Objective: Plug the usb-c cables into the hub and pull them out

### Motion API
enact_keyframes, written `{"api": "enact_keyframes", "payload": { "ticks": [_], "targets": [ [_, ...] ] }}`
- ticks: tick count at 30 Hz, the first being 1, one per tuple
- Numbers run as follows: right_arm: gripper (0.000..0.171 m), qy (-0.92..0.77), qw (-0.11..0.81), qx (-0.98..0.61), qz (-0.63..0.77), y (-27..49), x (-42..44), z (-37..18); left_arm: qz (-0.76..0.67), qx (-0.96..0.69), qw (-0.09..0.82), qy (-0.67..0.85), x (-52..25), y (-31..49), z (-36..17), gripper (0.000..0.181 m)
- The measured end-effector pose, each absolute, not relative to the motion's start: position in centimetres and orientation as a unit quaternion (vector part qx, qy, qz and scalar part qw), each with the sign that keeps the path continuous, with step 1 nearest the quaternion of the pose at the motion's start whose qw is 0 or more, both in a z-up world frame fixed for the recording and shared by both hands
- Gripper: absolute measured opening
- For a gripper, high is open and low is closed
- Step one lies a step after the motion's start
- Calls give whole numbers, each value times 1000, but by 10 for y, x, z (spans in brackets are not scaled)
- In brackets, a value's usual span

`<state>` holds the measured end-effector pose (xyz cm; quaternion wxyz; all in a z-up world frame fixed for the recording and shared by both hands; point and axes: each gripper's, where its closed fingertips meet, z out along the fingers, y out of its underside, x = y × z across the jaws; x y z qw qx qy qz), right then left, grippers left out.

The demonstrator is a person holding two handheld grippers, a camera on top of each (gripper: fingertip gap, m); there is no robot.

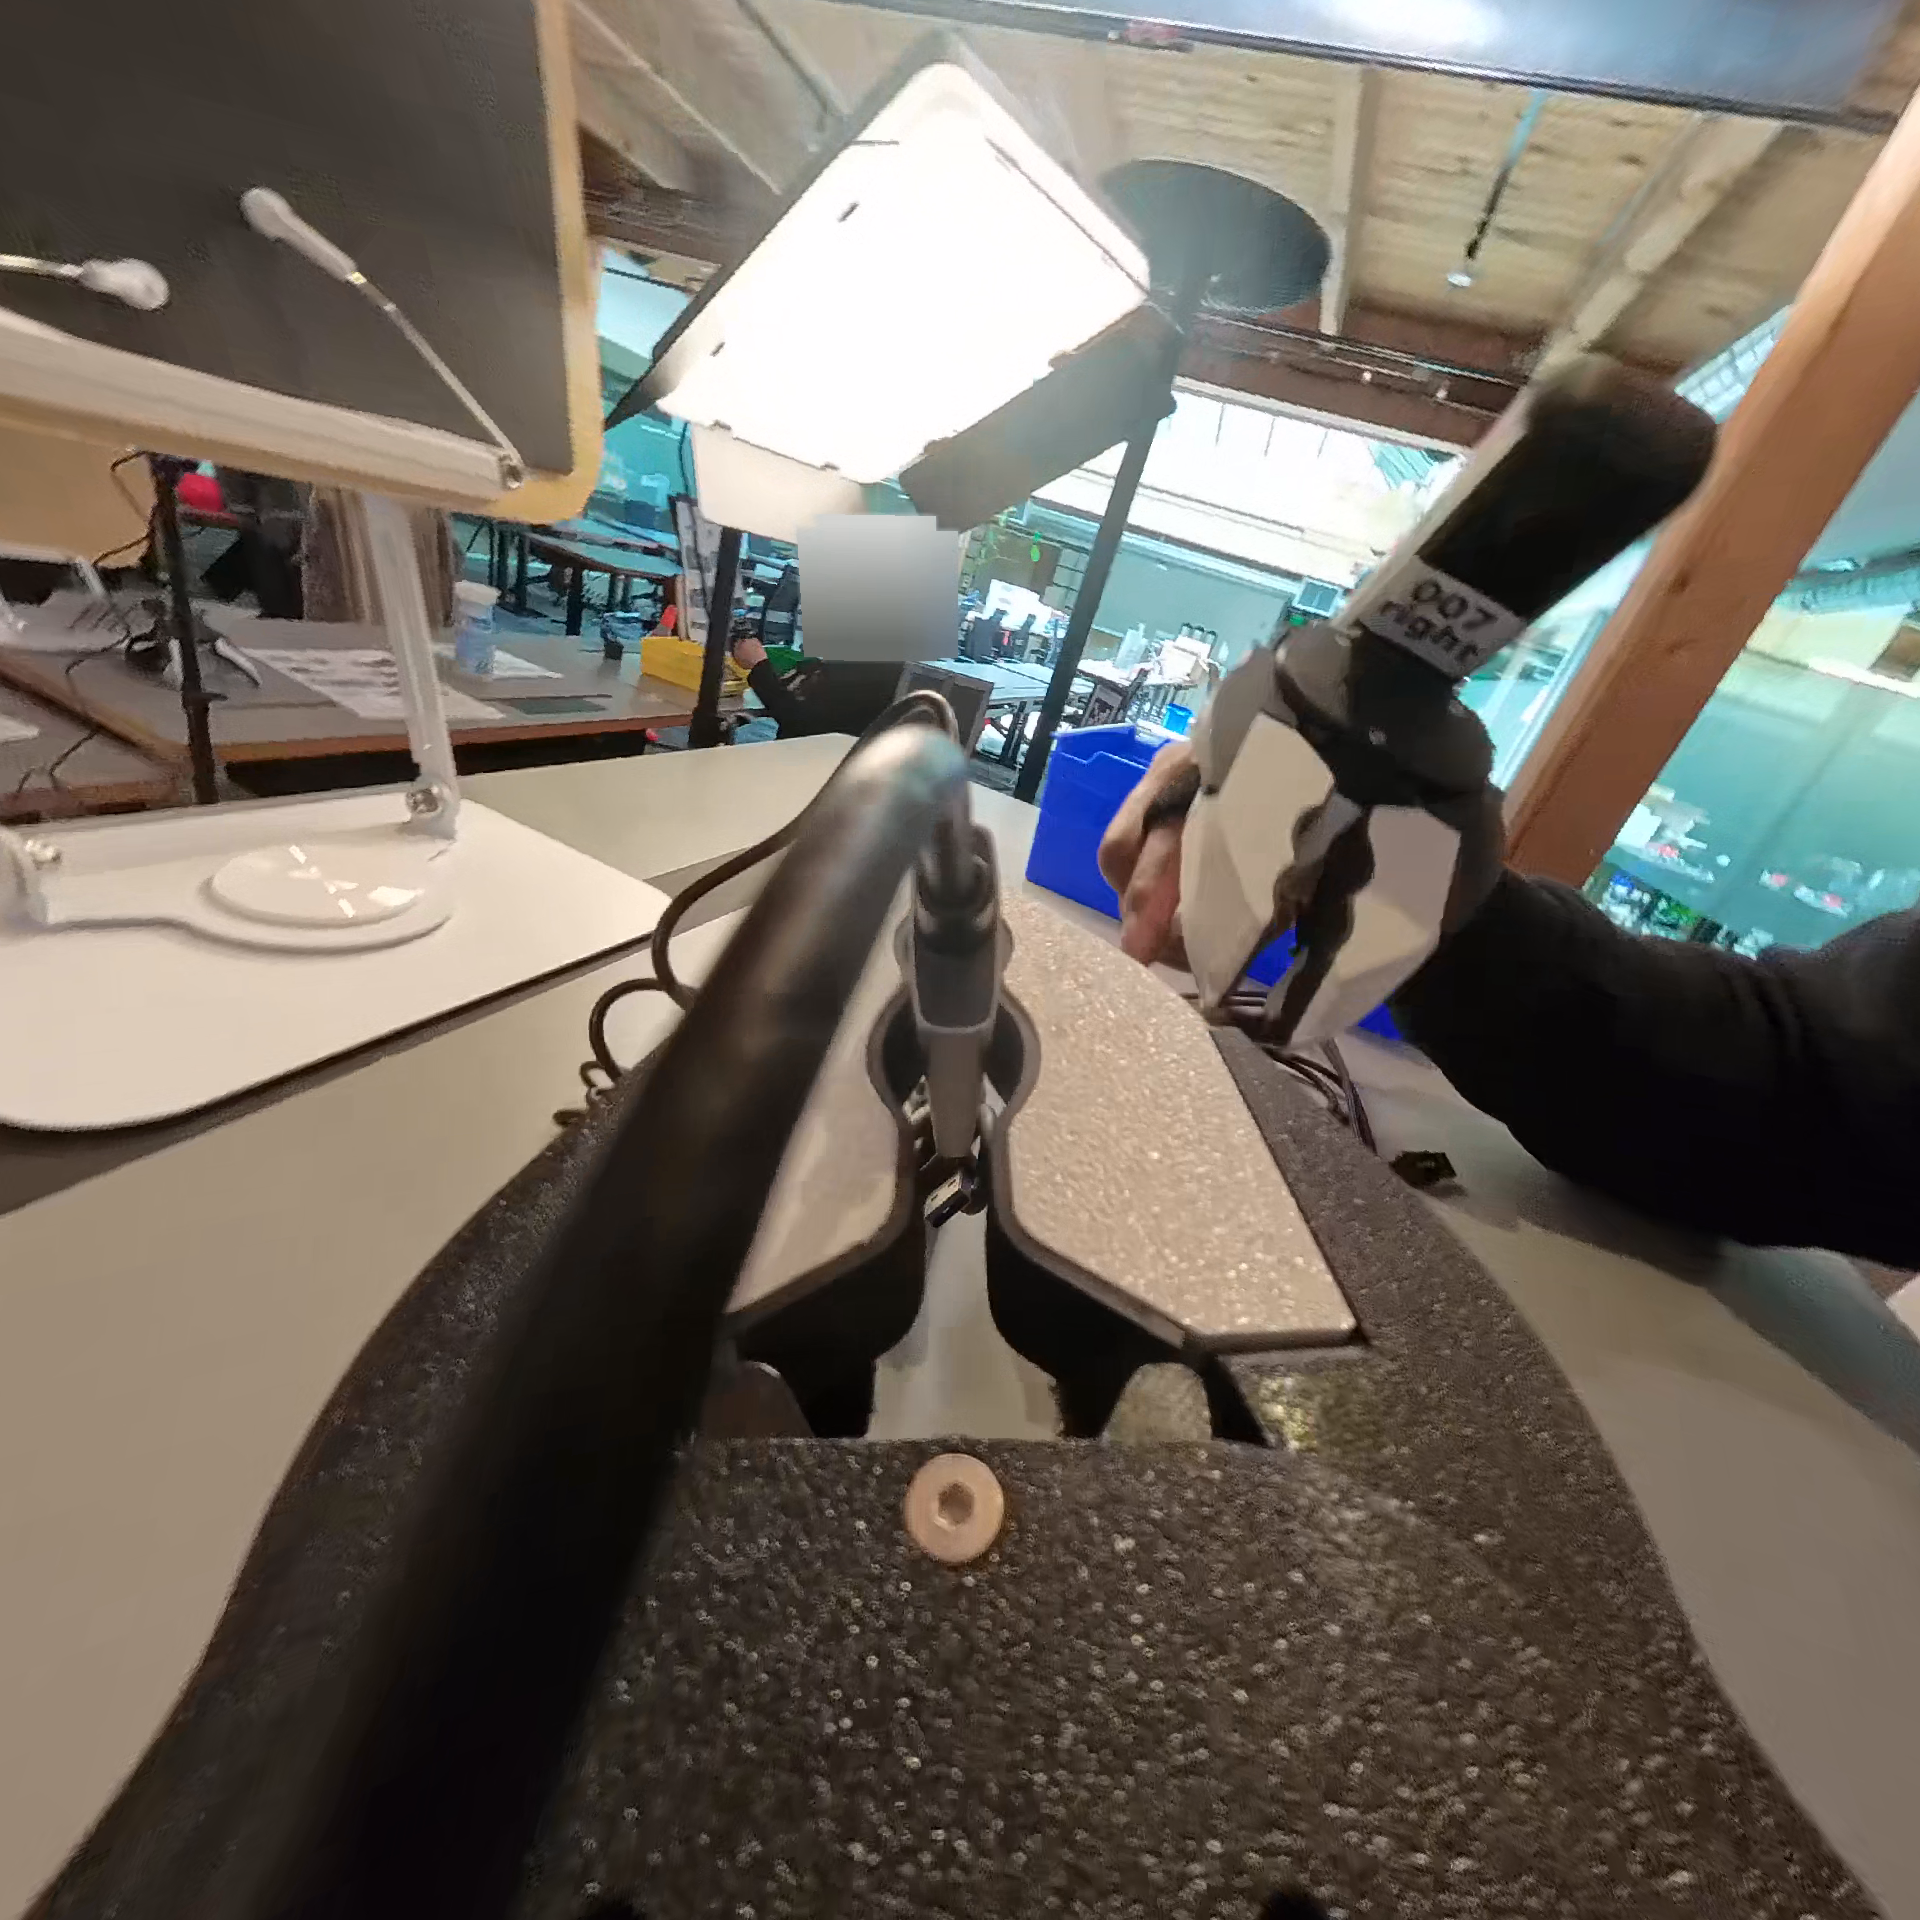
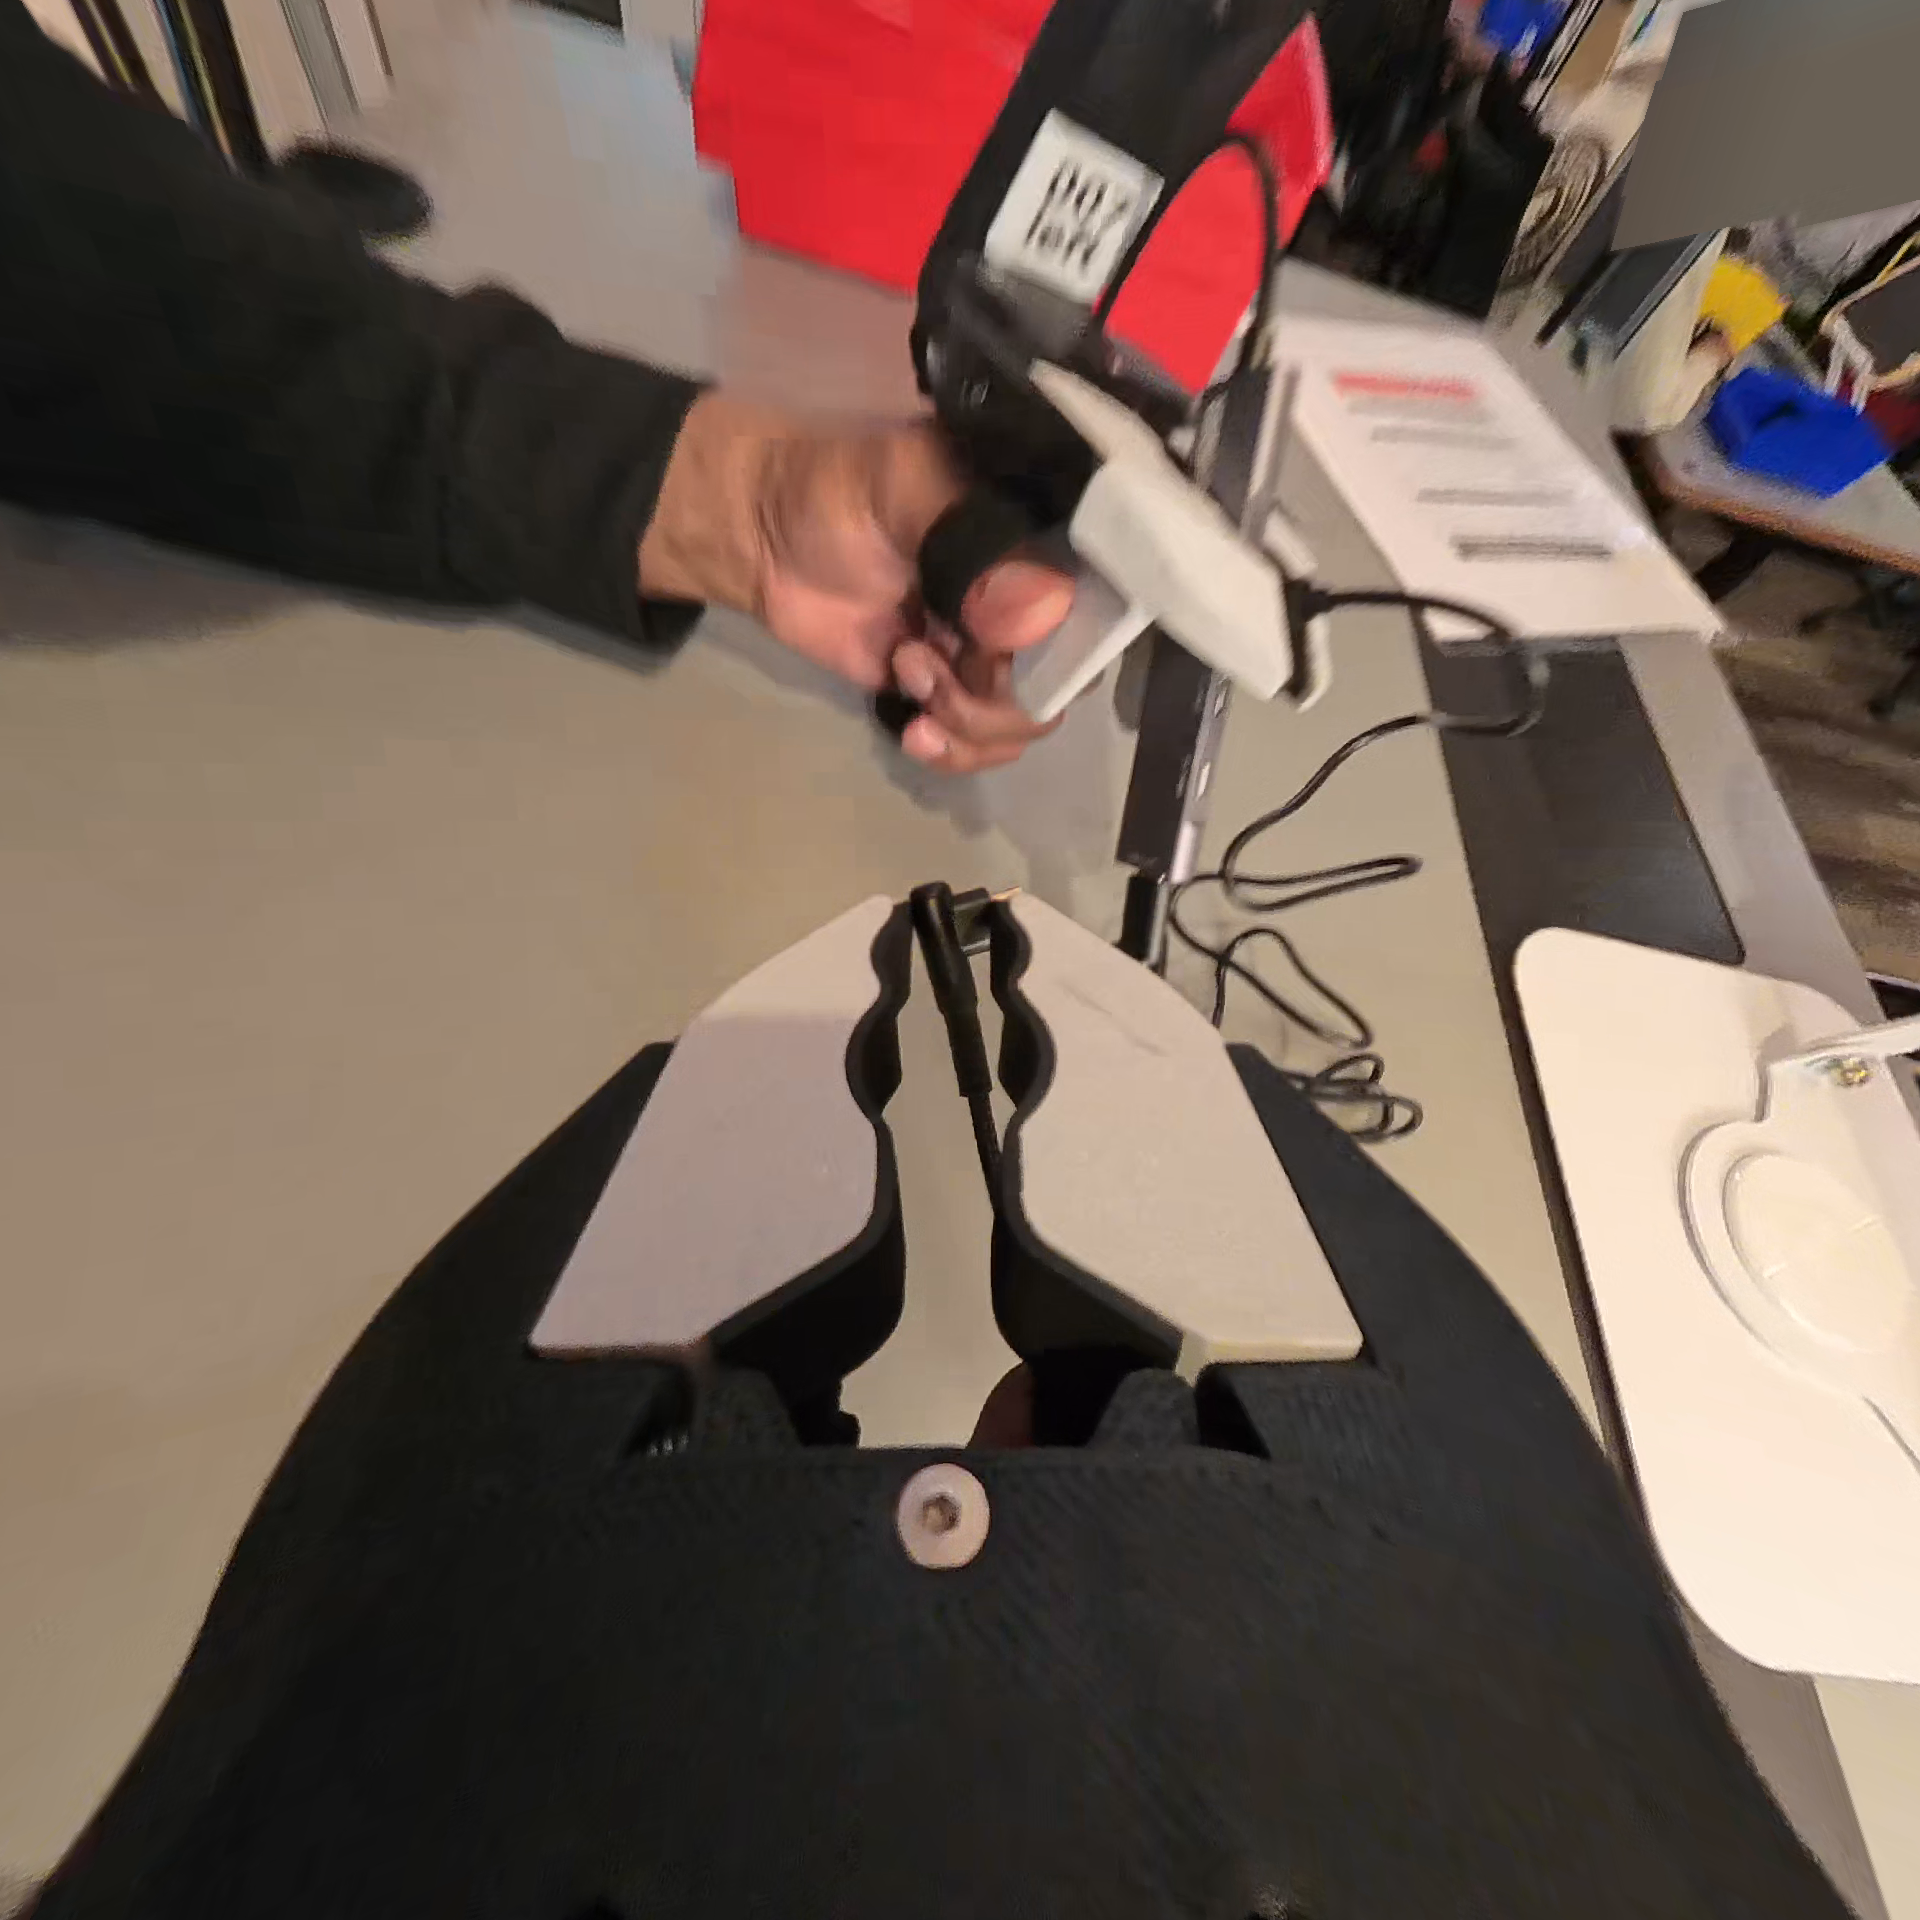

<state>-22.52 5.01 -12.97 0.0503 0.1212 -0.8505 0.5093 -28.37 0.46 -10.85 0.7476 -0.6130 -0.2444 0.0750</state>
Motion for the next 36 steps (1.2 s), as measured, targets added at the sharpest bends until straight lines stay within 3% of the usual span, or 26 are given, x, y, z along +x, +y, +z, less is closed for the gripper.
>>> {"api": "enact_keyframes", "payload": {
  "ticks": [7,23,28,29,36],
  "targets": [
    [14,-815,-14,94,572,46,-217,-106,52,-636,760,-127,-247,29,-99,8],
    [14,-746,-315,59,585,51,-178,-106,-94,-639,763,2,-187,54,-95,8],
    [14,-746,-337,47,573,49,-176,-111,-88,-628,774,-3,-190,51,-91,9],
    [14,-745,-340,45,572,48,-176,-112,-89,-627,774,-3,-190,50,-91,1],
    [14,-747,-323,33,580,46,-184,-115,-107,-625,773,-26,-196,50,-93,5]
  ]
}}
